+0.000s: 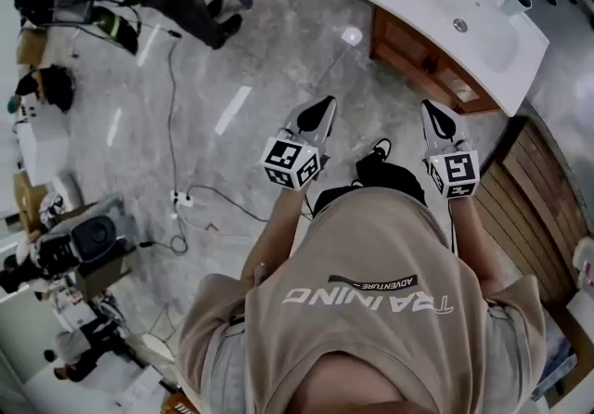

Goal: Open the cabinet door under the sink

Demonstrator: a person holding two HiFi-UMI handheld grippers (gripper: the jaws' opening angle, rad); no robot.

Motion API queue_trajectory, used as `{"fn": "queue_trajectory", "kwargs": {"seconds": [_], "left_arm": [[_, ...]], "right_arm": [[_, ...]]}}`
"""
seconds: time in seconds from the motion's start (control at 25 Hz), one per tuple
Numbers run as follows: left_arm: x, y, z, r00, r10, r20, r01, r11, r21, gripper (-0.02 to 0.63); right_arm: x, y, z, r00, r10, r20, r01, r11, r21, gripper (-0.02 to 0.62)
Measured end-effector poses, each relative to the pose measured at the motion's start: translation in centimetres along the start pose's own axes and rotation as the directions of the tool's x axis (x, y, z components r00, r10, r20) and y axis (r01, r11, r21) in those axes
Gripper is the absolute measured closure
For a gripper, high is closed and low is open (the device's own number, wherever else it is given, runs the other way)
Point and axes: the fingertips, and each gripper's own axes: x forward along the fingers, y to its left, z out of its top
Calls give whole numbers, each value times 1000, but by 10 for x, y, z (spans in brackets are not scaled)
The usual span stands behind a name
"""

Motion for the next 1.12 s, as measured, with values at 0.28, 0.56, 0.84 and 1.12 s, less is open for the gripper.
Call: {"fn": "queue_trajectory", "kwargs": {"seconds": [0.28,0.56,0.84,1.12], "left_arm": [[84,-6,34,995,-89,-54,94,991,94,591],[146,-28,30,966,-213,-149,236,959,159,591],[193,-82,25,902,-380,-204,415,895,165,591],[214,-78,11,882,-387,-268,443,875,194,591]], "right_arm": [[8,-78,0,991,-126,46,124,991,42,594],[-16,-105,-17,971,-238,-4,238,971,17,594],[-67,-119,-66,917,-387,-91,397,909,131,594],[-85,-116,-71,845,-520,-128,535,823,190,594]]}}
